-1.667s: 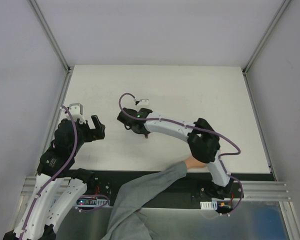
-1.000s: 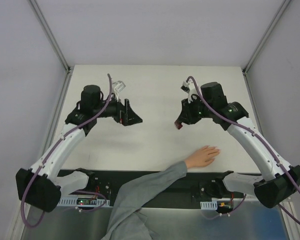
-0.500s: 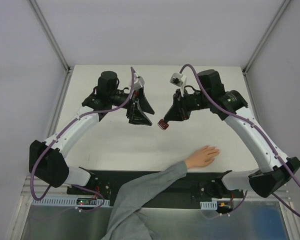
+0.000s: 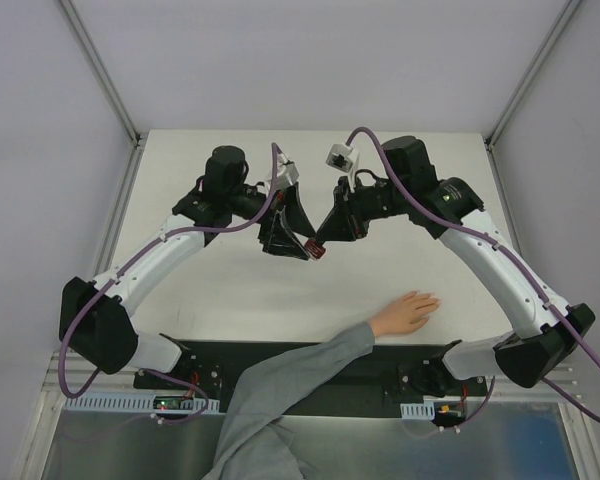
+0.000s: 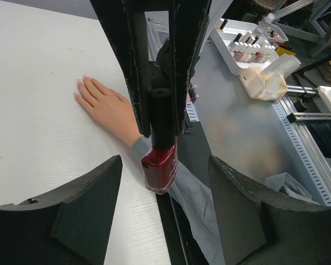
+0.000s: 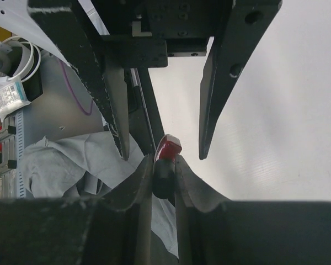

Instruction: Paint the nails

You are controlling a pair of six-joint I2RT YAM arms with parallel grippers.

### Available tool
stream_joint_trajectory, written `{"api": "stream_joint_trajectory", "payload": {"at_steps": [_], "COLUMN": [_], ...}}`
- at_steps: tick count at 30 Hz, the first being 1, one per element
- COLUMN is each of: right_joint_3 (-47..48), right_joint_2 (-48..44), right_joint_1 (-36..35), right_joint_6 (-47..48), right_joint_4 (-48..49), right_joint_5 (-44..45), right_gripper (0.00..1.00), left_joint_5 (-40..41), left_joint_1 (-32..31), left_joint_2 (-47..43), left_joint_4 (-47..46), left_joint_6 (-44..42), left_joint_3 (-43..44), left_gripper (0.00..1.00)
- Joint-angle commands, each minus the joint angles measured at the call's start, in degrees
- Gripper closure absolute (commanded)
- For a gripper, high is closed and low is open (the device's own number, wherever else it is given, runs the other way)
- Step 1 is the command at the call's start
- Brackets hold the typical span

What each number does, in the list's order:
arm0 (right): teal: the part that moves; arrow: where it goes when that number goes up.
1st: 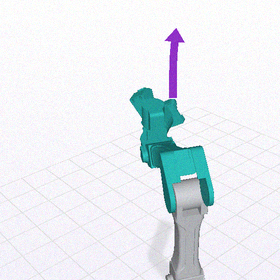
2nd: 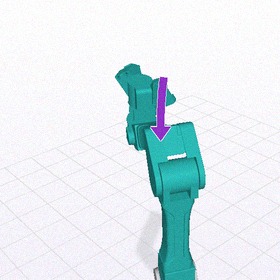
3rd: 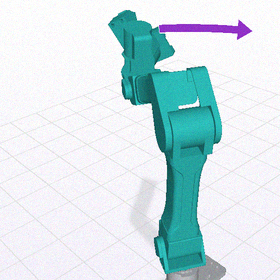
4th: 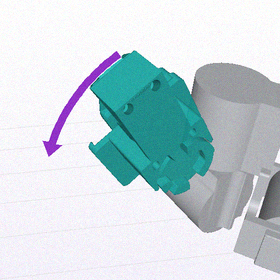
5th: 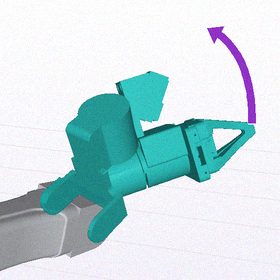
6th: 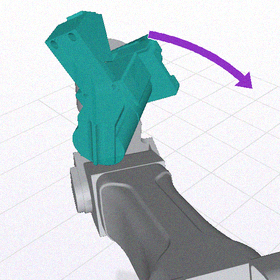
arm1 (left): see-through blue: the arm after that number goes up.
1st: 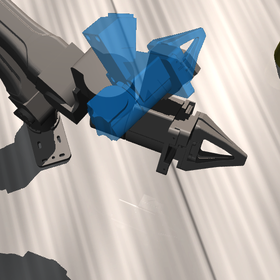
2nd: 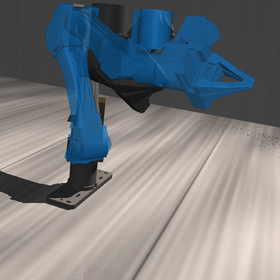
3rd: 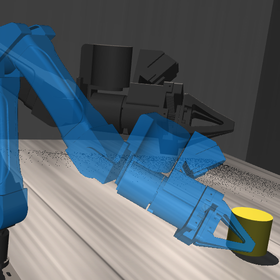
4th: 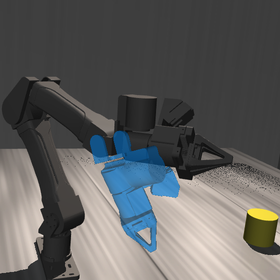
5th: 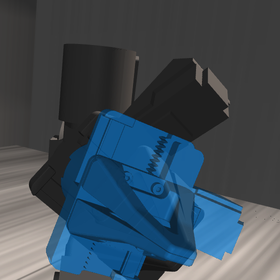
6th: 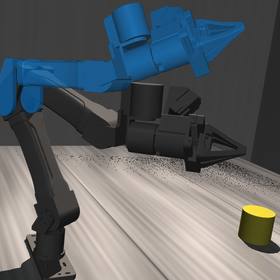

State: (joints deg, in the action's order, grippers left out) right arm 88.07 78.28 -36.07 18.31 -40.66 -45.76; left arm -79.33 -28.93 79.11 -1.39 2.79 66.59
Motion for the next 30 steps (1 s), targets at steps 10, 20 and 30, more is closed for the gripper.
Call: {"api": "stream_joint_trajectory", "payload": {"at_steps": [10, 20, 30], "right_joint_3": [2.28, 1.66, 0.79], "right_joint_2": [-2.17, -1.99, -2.52], "right_joint_1": [-0.31, -0.31, -0.31], "right_joint_6": [0.86, -0.72, -1.95], "right_joint_4": [6.12, 9.29, 10.69], "right_joint_5": [1.11, 1.20, 2.60], "right_gripper": [0.99, 0.99, 0.99], "left_joint_5": [-4.69, -2.85, 2.06], "left_joint_1": [-1.57, -1.57, -1.48], "left_joint_2": [0.61, 0.08, -1.06], "left_joint_4": [-3.09, -3.53, -3.89], "left_joint_6": [0.73, 1.61, 1.43], "left_joint_3": [-0.05, 0.03, -0.14], "left_gripper": [0.45, 0.49, 0.90]}}
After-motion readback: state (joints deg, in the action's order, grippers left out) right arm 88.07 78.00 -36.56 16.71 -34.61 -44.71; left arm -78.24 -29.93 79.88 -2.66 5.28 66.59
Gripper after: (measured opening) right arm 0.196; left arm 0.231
